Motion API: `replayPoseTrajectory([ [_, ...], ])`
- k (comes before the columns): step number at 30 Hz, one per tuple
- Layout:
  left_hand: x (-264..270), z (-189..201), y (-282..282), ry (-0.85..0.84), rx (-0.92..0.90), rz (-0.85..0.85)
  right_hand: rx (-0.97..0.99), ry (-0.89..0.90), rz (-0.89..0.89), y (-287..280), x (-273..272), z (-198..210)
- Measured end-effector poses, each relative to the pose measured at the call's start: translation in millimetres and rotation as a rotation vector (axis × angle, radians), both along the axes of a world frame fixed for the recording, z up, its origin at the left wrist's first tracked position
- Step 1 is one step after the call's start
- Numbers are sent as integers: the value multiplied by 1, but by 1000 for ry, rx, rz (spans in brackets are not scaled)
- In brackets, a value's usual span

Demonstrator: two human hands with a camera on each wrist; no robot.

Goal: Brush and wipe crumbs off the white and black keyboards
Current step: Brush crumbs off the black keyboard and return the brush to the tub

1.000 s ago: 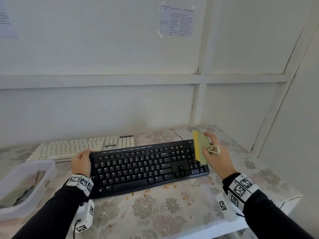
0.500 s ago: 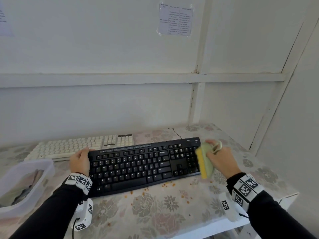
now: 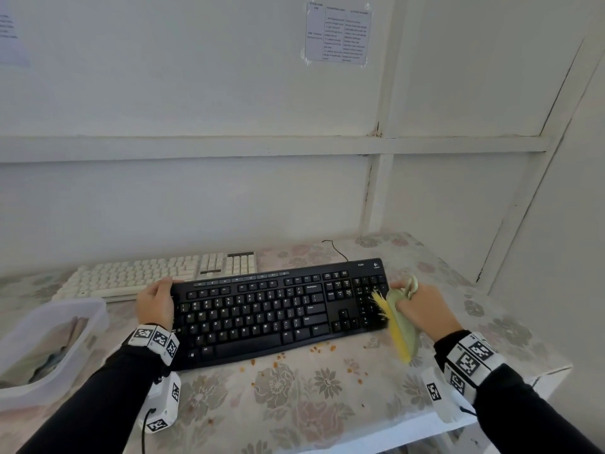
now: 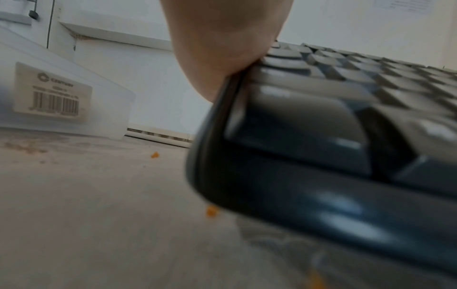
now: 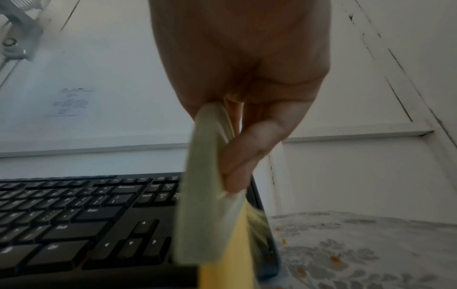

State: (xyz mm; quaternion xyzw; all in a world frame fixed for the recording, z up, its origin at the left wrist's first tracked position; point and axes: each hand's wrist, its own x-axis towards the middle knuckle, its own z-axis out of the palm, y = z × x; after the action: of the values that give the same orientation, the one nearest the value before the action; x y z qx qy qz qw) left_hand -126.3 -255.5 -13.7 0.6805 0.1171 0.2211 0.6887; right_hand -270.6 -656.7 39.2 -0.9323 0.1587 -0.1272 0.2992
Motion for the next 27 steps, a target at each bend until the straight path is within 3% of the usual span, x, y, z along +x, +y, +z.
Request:
replayPoseTrajectory([
  [3, -1, 2, -2, -9, -5, -2, 97, -130, -43, -2, 2, 12],
  [7, -3, 3, -3, -16, -11, 3, 39, -396, -8, 2, 5, 13],
  [9, -3, 2, -2, -11, -14, -4, 6, -362, -2, 2, 9, 7],
  [14, -1, 1, -1, -17, 2, -6, 76, -67, -40, 0, 4, 6],
  [18, 0, 1, 0, 12, -15, -10, 80, -75, -71, 6, 2, 17],
  [22, -5, 5, -3, -18, -6, -7, 81, -250, 111, 42, 9, 28],
  [27, -3, 3, -1, -22, 6, -6, 257, -452, 313, 100, 25, 24],
])
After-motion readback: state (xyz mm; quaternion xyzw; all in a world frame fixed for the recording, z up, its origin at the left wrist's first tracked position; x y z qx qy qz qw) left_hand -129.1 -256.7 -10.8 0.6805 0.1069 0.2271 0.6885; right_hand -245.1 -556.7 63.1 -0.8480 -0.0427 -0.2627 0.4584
